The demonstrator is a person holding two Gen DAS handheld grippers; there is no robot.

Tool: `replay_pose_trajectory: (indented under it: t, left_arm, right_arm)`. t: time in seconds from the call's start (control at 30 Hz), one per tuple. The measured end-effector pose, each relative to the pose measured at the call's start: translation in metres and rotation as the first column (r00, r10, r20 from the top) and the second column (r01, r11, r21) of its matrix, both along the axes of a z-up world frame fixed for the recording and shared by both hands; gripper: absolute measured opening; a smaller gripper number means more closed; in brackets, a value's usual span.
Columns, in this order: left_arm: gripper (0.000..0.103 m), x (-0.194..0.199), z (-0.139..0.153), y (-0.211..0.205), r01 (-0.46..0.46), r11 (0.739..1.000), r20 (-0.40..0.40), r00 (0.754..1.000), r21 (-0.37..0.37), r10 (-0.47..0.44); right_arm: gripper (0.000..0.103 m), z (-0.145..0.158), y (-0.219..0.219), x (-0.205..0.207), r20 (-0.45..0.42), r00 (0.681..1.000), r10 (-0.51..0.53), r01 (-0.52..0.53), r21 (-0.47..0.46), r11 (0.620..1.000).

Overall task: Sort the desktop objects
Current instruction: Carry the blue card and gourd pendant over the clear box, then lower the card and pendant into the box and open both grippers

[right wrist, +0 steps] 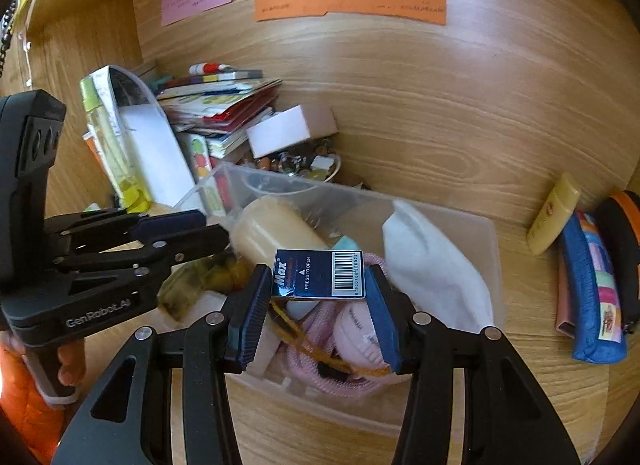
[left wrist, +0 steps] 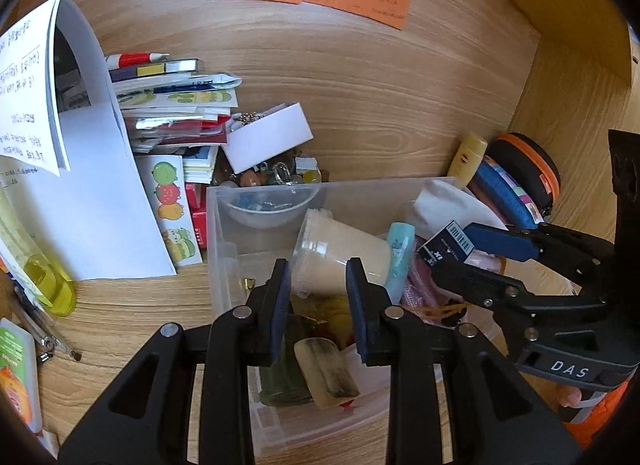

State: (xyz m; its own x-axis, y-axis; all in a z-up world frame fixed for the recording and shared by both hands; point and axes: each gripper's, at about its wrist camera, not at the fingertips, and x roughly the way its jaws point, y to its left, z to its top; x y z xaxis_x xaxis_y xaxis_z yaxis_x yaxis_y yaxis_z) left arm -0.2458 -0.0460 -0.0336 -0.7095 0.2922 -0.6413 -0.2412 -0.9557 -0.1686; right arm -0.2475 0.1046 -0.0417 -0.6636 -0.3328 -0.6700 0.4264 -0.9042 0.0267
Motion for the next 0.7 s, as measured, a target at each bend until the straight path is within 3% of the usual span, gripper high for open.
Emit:
replay_pose_trajectory:
  t: [0.23, 0.3, 0.37, 0.43, 0.53, 0.7]
  left_arm:
    - [0.028, 0.0, 0.0, 0.0, -0.014, 1.0, 0.003, 1.0, -0.009, 0.014]
    - [0.033, 0.0, 0.0, 0.0, -0.019, 1.0, 0.003, 1.0, -0.009, 0.019]
    - [0.047, 0.0, 0.001, -0.001, -0.025, 1.0, -0.001, 1.0, -0.009, 0.025]
    - [0.055, 0.003, 0.003, -0.002, -0.029, 0.999, -0.016, 0.999, -0.016, 0.029]
    - [0.059, 0.007, 0.007, 0.0, -0.027, 0.999, -0.039, 0.999, -0.024, 0.027]
    - [0.068, 0.013, 0.012, 0.004, -0.034, 0.998, -0.063, 0.998, -0.047, 0.031]
  right_arm:
    - [0.044, 0.003, 0.004, -0.001, -0.001, 1.0, -0.002, 0.002, -0.013, 1.0]
    - [0.045, 0.005, 0.005, 0.0, -0.006, 1.0, -0.002, 0.002, -0.019, 1.0]
    - [0.046, 0.008, 0.005, 0.002, -0.012, 1.0, -0.003, 0.003, -0.018, 1.0]
    - [0.058, 0.012, 0.007, 0.005, -0.027, 1.0, -0.011, 0.01, -0.017, 1.0]
    - [0.067, 0.022, 0.012, 0.012, -0.071, 0.997, -0.031, 0.029, -0.027, 0.999]
    - [0.07, 0.035, 0.021, 0.025, -0.108, 0.993, -0.049, 0.045, -0.039, 0.998]
